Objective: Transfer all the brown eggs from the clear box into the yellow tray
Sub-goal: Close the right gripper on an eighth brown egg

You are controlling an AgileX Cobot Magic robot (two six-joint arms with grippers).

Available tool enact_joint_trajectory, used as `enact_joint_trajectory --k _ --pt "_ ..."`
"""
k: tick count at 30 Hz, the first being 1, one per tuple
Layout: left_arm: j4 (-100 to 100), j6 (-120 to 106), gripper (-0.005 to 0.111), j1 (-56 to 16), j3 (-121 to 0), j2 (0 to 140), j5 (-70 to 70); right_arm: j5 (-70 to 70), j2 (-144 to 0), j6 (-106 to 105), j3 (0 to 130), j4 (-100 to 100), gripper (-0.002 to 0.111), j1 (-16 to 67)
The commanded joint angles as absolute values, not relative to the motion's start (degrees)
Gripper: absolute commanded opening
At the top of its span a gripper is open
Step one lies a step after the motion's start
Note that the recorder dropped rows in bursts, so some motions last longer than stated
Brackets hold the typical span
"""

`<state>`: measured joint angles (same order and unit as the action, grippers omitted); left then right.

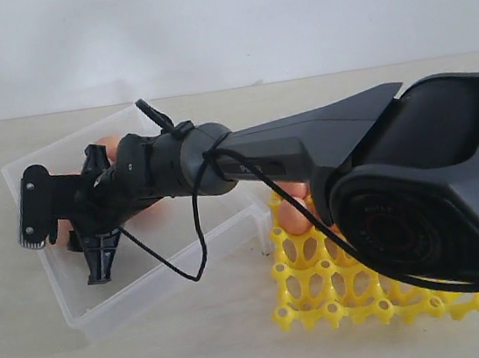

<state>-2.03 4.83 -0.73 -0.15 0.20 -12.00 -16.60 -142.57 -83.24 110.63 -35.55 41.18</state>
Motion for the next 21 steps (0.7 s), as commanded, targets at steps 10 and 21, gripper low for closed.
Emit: enact_joint_trajectory --k 10,21 --pt "-2.1 4.9 0.004 -0.6 0.0 0.0 -11.8 -21.9 -137.8 -63.2 110.9 -36.9 0.0 41.2" --pt "-2.1 4.9 0.004 -0.6 0.0 0.0 -11.8 -23.4 -137.8 -47.0 110.6 -36.9 0.0 41.2"
